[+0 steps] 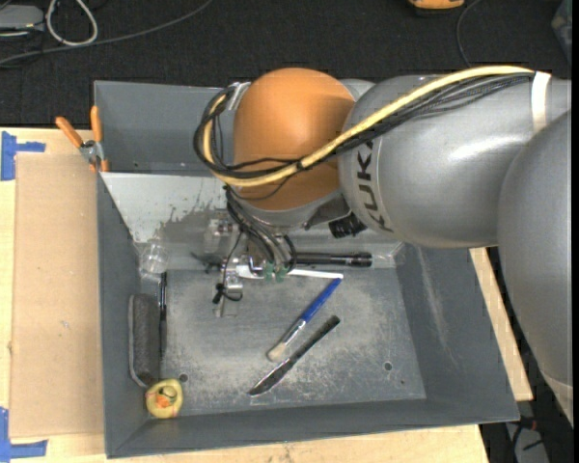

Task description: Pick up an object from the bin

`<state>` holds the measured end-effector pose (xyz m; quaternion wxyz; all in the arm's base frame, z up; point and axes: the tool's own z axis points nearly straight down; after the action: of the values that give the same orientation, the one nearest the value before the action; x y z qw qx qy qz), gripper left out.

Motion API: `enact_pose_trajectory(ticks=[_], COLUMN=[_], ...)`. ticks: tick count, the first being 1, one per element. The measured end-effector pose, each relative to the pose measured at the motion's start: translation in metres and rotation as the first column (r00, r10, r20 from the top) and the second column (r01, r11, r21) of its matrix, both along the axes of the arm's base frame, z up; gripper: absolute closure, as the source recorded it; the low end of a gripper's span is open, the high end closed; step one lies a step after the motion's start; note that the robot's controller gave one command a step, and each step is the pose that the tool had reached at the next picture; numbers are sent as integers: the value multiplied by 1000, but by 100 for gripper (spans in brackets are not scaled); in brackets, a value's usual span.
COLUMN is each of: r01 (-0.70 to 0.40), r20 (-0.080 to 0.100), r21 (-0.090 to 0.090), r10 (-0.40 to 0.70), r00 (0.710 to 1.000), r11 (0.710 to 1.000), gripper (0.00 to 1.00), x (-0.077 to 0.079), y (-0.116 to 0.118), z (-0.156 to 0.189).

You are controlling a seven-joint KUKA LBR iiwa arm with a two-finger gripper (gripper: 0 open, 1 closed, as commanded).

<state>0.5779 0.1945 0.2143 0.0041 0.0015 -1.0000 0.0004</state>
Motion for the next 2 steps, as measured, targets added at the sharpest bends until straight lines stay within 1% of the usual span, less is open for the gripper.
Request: enact_pose_trajectory(ticks=[1, 2], r01=[5, -164], r20=[7, 7], r21=[1, 2], r10=[-5, 164], r00=[1000, 986], r11=[1000, 986], gripper=[0, 0], x=[2, -21], y=[-1, -25], z=[4, -56])
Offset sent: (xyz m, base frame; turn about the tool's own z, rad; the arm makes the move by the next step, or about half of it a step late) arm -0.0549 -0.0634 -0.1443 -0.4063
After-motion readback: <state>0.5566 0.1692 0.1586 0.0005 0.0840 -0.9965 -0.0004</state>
